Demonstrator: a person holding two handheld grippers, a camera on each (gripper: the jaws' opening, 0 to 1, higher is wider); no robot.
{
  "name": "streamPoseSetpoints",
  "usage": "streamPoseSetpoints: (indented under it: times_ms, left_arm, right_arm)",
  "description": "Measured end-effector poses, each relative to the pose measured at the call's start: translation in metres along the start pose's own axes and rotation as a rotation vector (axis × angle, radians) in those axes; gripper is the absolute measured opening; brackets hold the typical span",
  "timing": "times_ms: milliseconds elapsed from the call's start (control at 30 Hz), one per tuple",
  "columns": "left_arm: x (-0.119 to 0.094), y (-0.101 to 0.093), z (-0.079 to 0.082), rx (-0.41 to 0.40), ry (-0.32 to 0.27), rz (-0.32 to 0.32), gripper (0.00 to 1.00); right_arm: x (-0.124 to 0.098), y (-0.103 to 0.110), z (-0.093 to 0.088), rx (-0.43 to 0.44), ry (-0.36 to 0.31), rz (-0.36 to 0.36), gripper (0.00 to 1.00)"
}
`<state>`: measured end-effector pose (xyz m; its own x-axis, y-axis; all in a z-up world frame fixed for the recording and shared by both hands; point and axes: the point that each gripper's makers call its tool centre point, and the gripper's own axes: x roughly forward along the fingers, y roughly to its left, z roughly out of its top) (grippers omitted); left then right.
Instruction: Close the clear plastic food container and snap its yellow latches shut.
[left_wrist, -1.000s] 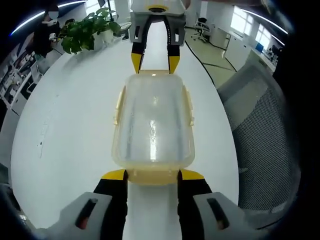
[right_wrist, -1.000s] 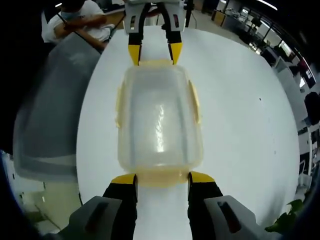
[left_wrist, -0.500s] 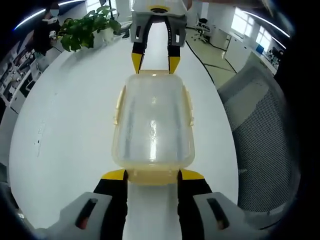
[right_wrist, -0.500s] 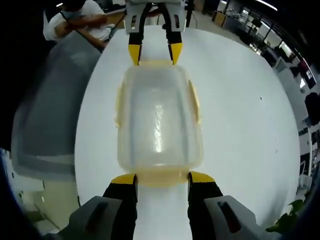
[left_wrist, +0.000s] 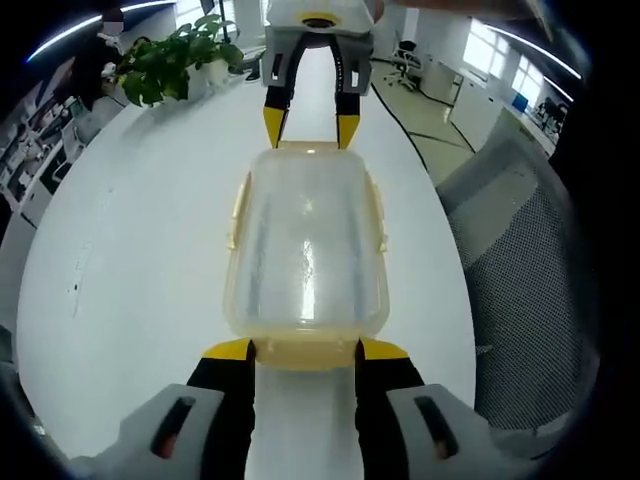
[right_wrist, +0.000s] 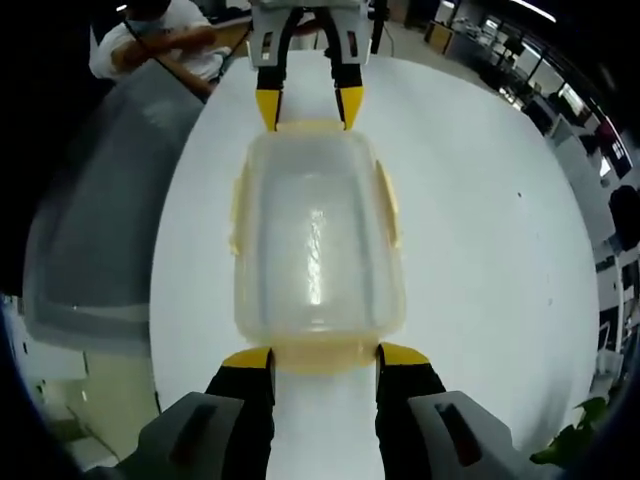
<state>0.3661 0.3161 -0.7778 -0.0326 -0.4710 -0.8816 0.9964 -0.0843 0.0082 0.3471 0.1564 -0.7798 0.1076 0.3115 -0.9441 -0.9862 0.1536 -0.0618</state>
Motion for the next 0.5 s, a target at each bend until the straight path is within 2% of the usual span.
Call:
streamPoseSetpoints:
  times_ms: [100,500]
  left_arm:
    - [-0.001,-0.0007,-0.0006,-0.007,-0.004,-0.005,0.37]
    - [0.0013,-0.0014,-0.0019,0.005,0.0,-0.007,0.37]
  right_arm:
    - [0.0019,0.0011,0.0009,-0.009,0.016,-0.005,0.38]
    - [0.0032,0.0011,0.0002,0.006,-0.008,0.005,0.38]
